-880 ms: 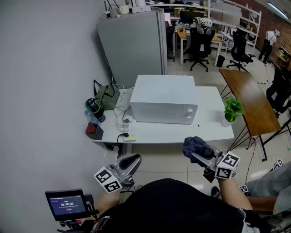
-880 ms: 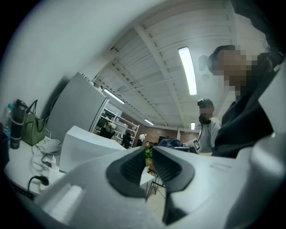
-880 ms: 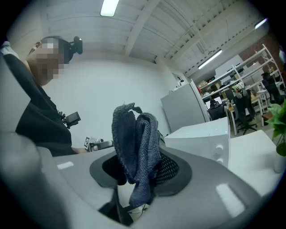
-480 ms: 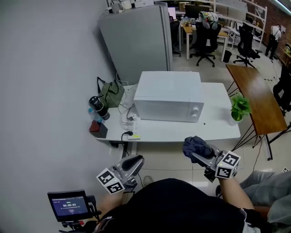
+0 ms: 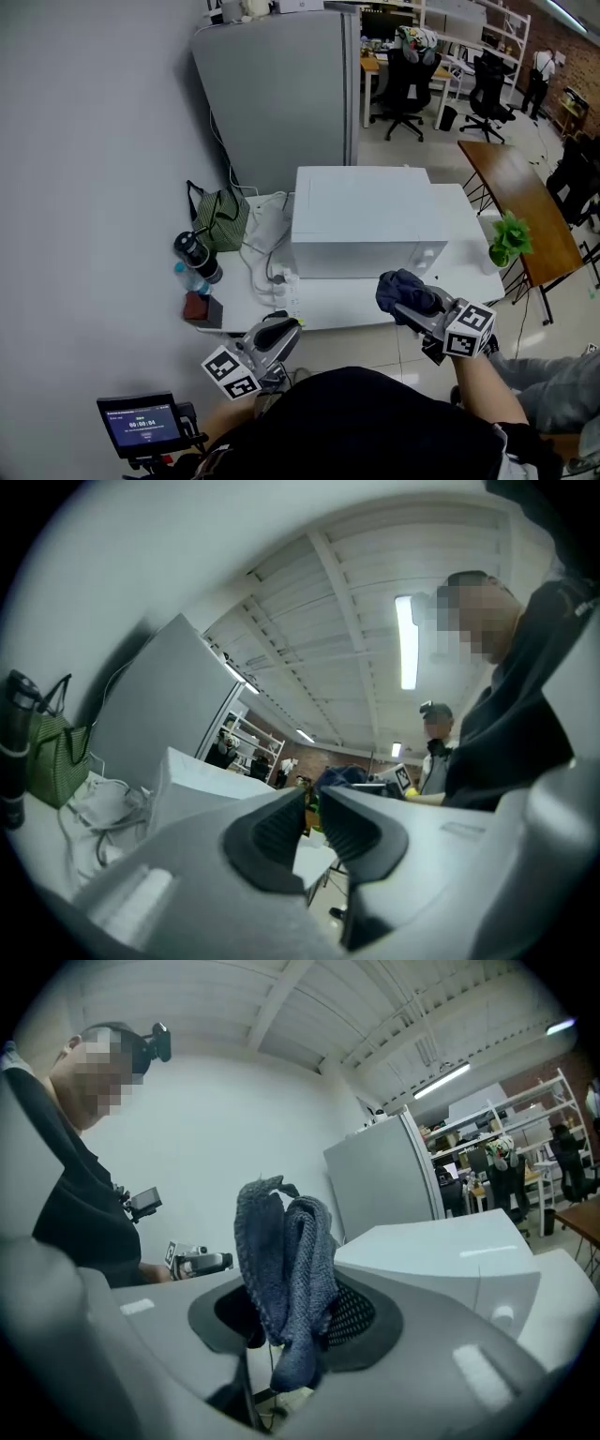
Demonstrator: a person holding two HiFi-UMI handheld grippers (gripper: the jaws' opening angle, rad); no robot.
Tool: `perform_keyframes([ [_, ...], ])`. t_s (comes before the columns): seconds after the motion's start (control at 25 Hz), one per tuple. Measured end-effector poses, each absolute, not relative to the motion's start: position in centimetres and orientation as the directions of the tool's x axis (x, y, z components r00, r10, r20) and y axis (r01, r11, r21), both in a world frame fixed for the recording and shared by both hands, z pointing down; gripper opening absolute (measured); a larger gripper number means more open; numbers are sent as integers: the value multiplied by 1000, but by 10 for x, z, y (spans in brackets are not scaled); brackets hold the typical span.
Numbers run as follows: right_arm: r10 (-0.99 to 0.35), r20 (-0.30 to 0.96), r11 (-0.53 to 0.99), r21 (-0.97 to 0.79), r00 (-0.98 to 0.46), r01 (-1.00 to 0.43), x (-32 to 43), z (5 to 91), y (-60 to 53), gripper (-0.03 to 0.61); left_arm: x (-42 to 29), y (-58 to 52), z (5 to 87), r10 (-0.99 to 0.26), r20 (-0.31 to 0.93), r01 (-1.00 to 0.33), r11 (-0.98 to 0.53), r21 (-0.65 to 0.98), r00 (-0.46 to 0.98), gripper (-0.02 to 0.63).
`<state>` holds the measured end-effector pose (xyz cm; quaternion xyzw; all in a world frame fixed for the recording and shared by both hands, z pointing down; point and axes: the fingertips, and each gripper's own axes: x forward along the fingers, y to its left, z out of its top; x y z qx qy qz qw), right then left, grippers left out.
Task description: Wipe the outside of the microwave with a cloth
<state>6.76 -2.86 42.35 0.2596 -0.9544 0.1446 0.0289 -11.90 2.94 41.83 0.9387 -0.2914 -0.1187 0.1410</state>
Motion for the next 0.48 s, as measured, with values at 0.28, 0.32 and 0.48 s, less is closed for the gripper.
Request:
perform_keyframes([
  [0.28,-525,264,826,-71,-809,-560,-17,399,-153,155,-190,-39,415,-548,-133,-499,-820,281,826,46],
  [0.32,-524,286,832,-31,-803,-554,-27,395,-174,155,-197,-43,416,-554,-134,-504,-816,283,821,46],
  [0.48,-502,413,858,130,-760,-496,-76,396,-269,155,-219,-59,420,-605,-129,-553,-780,294,786,46],
])
